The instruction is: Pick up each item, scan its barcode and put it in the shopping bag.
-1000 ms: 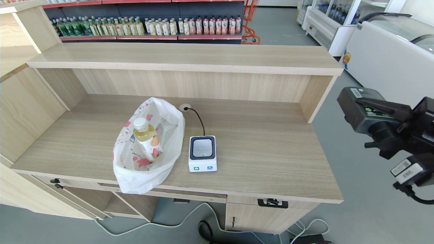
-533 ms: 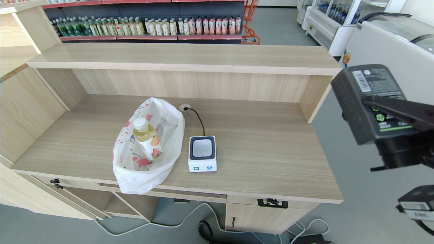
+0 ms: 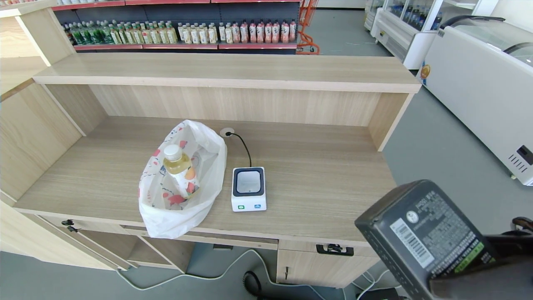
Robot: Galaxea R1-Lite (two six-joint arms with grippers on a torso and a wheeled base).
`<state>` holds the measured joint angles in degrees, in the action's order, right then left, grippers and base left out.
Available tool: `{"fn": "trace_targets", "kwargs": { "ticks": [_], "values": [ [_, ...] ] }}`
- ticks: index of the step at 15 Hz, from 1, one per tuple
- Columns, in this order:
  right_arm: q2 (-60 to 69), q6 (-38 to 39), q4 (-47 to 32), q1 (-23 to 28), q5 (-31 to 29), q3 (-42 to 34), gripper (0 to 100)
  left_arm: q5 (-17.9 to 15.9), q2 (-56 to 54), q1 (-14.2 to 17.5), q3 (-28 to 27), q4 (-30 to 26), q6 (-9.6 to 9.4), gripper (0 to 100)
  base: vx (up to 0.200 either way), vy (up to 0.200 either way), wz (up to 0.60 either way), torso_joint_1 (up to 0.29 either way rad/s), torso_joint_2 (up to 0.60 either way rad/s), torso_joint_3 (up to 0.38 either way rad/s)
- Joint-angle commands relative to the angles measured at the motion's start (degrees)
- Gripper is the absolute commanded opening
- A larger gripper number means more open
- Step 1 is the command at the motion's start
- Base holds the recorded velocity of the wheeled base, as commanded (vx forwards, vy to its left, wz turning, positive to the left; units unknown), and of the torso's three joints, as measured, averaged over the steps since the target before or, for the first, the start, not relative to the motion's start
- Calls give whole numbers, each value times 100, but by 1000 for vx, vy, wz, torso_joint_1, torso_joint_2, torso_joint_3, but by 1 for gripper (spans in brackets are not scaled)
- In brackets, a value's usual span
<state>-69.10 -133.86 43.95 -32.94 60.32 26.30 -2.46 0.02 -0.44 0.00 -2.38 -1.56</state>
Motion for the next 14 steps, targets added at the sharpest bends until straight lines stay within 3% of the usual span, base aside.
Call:
{"fn": "trace_targets", "kwargs": {
  "ticks": [1,14],
  "values": [
    [177,-8,9,-389,6,104,0,0,-2,0,0,0,-2,100,0,0,0,0,0,0],
    [195,-8,9,-591,6,209,0,0,-2,0,0,0,-2,100,0,0,0,0,0,0]
  ]
}}
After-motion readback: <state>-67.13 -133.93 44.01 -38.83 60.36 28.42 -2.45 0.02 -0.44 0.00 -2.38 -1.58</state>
